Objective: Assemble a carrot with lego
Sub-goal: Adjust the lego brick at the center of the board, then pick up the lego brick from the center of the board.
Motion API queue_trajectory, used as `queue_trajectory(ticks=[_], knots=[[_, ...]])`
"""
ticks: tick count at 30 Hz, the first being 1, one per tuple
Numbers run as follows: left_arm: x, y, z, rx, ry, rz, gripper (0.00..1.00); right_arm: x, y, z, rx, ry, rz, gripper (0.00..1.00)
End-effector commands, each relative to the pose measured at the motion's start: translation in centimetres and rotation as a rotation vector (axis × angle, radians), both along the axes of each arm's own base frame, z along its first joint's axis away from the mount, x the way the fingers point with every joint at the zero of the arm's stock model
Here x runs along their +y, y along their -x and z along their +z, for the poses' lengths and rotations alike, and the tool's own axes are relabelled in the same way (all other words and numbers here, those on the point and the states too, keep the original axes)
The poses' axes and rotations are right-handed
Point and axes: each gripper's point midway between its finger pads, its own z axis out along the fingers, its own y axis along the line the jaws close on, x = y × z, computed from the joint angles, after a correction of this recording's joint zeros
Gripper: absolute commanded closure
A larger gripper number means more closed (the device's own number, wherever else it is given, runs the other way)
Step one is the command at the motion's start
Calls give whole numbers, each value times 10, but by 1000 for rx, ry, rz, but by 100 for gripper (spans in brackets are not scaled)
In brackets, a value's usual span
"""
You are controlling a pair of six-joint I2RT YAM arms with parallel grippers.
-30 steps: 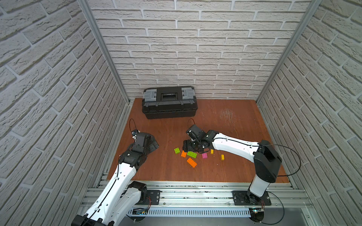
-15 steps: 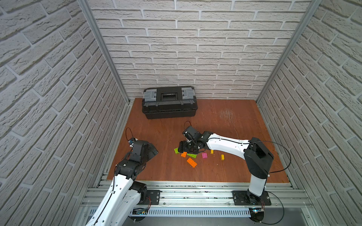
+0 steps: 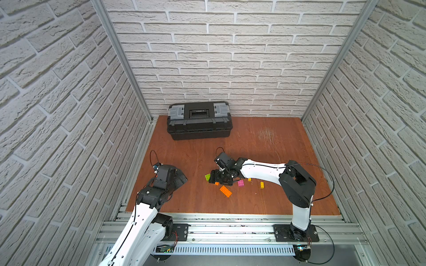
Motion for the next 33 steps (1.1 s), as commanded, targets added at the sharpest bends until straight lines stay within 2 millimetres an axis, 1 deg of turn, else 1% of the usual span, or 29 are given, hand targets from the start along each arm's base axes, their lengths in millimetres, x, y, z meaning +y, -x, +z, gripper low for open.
queue_trajectory(ticks=[1,8,10,11,13,16,19,24,25,26,28,31,33], knots=[[-6,-6,4,-13,24,-12,2,-8,-2,-7,3,7,-9,19],[-8,-7,2,-5,29,-22,2,-38,-18,-13,-2,15,-50,17],[-10,-7,2,-8,34,-29,2,-44,-25,-9,-12,23,-50,17],[-11,-8,-2,10,33,-33,2,-45,-27,-6,-19,32,-43,17],[-15,-9,-6,25,42,-47,2,-43,-31,5,-39,49,-17,16],[-21,-11,-10,49,61,-65,2,-36,-31,15,-49,81,18,17],[-24,-9,-17,100,69,-73,2,-31,-27,20,-51,131,50,20],[-24,-5,-27,182,66,-54,2,-24,-18,19,-34,187,78,30],[-25,-5,-28,192,69,-51,2,-23,-16,22,-36,192,84,30],[-26,-6,-28,193,73,-52,2,-23,-14,11,-16,218,90,31],[-27,-7,-26,191,80,-52,2,-24,-13,7,-3,249,91,31],[-28,-10,-19,169,89,-52,2,-28,-12,4,11,287,81,31],[-29,-12,-15,155,91,-53,2,-30,-11,2,23,312,68,29]])
